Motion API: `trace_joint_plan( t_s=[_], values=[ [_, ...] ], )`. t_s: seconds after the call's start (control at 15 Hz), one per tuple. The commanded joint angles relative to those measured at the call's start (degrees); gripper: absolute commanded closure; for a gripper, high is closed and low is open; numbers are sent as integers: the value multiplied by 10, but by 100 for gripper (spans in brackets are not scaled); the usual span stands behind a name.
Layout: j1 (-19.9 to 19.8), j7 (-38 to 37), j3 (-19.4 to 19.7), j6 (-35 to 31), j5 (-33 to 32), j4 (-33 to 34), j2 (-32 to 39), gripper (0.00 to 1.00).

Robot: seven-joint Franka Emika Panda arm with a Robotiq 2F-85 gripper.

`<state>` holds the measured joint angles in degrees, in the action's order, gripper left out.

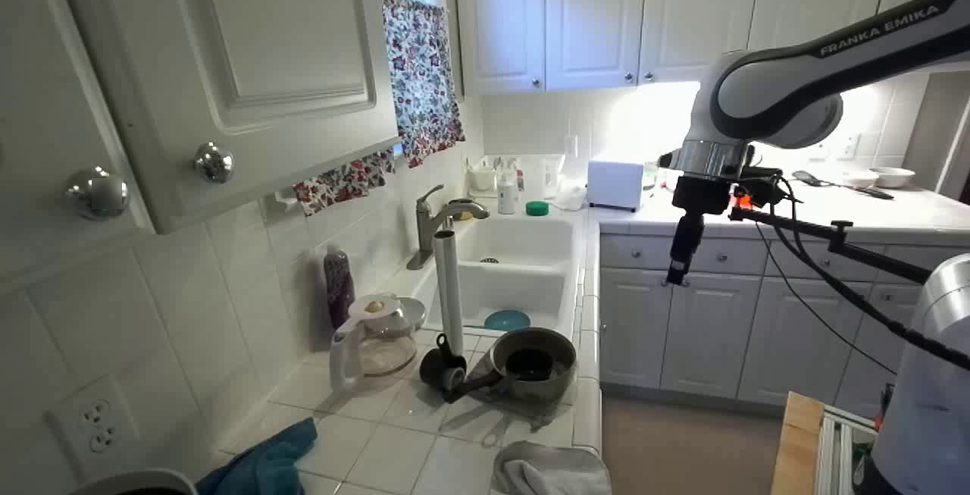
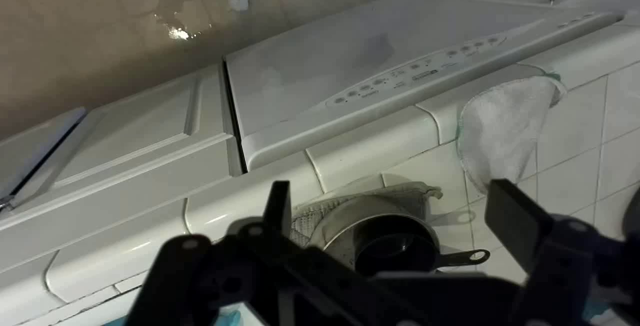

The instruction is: Pick up the scoop, put it upright, move the pot and the bag to the left

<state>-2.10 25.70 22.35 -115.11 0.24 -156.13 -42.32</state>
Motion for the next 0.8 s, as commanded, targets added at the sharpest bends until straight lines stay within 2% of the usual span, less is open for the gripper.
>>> trace_joint_plan(
  t_s=[0.0, 0.4, 0.53, 0.73],
  values=[
    [-13, 8, -13, 1, 10, 1, 4, 0],
    [-11, 4, -15, -3, 13, 0, 5, 0],
    [-6, -61, -44, -38, 37, 0, 29, 0],
    [13, -175, -97, -145, 103, -1, 69, 0]
  ],
)
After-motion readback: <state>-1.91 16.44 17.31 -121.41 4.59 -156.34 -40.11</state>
